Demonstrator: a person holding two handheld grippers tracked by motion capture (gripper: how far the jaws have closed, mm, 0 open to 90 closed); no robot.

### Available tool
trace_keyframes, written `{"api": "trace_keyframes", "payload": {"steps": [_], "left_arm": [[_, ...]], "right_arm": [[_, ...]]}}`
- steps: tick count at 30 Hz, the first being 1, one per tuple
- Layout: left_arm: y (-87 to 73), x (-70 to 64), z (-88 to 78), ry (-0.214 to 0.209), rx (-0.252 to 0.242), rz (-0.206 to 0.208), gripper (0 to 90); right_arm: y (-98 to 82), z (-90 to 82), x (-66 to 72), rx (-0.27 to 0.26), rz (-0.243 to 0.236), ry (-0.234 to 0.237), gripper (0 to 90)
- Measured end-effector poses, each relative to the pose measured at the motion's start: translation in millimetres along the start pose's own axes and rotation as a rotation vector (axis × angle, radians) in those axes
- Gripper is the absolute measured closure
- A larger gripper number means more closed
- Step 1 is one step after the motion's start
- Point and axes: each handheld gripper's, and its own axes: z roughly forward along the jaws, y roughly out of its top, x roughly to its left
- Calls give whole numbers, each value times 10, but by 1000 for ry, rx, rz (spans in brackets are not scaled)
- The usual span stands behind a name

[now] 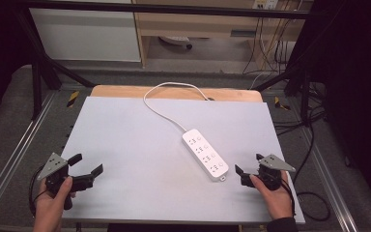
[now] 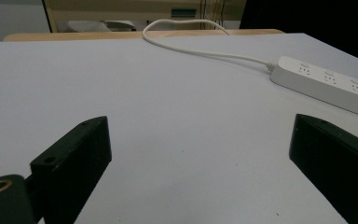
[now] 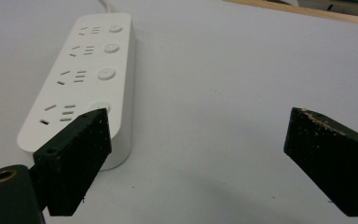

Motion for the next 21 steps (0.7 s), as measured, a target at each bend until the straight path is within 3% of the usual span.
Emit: {"api": "trace_keyframes", "payload": {"steps": [5, 11, 21], "left_arm": [[-1, -8, 6, 1, 1, 4, 52], [-2, -26, 25, -2, 14, 17, 52], [4, -35, 28, -7, 11, 23, 52]], "right_arm": [[10, 29, 31, 36, -1, 35, 96], [14, -14, 4, 22, -1, 7, 101], [26, -36, -17, 29, 10, 7, 92]]}}
